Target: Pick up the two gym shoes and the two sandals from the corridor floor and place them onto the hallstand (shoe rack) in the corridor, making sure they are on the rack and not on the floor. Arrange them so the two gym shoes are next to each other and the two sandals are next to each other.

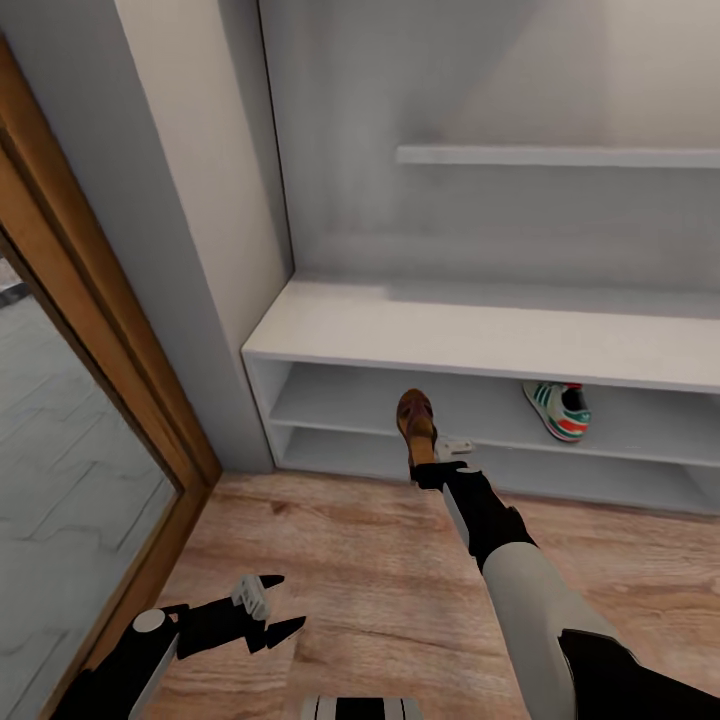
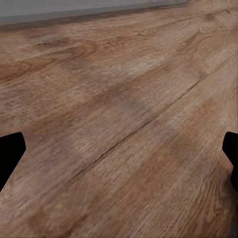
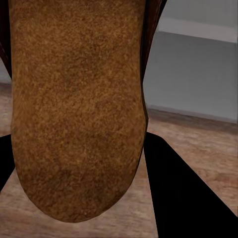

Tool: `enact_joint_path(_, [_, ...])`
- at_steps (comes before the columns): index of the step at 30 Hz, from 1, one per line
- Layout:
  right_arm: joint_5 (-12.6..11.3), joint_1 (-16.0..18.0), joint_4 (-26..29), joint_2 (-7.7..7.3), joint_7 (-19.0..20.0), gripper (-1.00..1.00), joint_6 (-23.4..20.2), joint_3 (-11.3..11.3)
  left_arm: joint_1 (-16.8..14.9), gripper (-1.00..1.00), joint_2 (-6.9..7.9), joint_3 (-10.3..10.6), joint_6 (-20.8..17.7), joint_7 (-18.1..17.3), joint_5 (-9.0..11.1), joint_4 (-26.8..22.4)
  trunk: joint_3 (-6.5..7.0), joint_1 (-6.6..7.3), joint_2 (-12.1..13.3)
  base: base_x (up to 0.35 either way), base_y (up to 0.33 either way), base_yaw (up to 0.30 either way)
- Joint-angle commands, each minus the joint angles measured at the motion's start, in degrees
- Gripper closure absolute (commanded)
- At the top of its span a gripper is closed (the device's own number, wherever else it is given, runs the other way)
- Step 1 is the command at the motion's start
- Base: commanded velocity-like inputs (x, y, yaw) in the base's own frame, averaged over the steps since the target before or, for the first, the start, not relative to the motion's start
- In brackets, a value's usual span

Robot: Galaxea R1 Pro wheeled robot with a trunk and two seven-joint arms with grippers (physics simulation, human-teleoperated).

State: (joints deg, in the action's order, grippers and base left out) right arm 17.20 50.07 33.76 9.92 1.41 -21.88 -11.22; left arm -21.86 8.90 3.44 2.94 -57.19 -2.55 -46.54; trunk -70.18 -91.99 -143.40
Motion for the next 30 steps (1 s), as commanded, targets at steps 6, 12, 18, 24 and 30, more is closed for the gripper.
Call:
enact_joint_path(6, [0.2,0.0,0.1,0.08,0.0,1.0,-0.3,-0.3,0.0,-1.0,-0.01,0.1,0.3,0.0,-0.3,0.0,-0.05,-0.02,0.0,0.318,0.0,0.0])
enact_joint_path(12, [0.3,0.0,0.1,0.08,0.0,1.0,-0.3,-0.4,0.0,-1.0,-0.01,0.1,0.3,0.0,-0.3,0.0,-0.05,-0.02,0.0,0.083,0.0,0.0])
enact_joint_path(18, [0.3,0.0,0.1,0.08,0.0,1.0,-0.3,-0.4,0.0,-1.0,0.0,0.1,0.3,0.0,-0.2,0.0,-0.05,-0.02,0.0,0.11,0.0,0.0])
enact_joint_path(24, [0.3,0.0,0.1,0.08,0.0,1.0,-0.3,-0.4,0.0,-1.0,-0.02,0.1,0.2,0.0,-0.2,0.0,-0.05,-0.02,0.0,0.308,0.0,0.0])
enact_joint_path(30, [0.3,0.0,0.1,0.08,0.0,1.0,-0.3,-0.4,0.0,-1.0,0.0,0.1,0.3,0.0,-0.2,0.0,-0.05,-0.02,0.0,0.096,0.0,0.0])
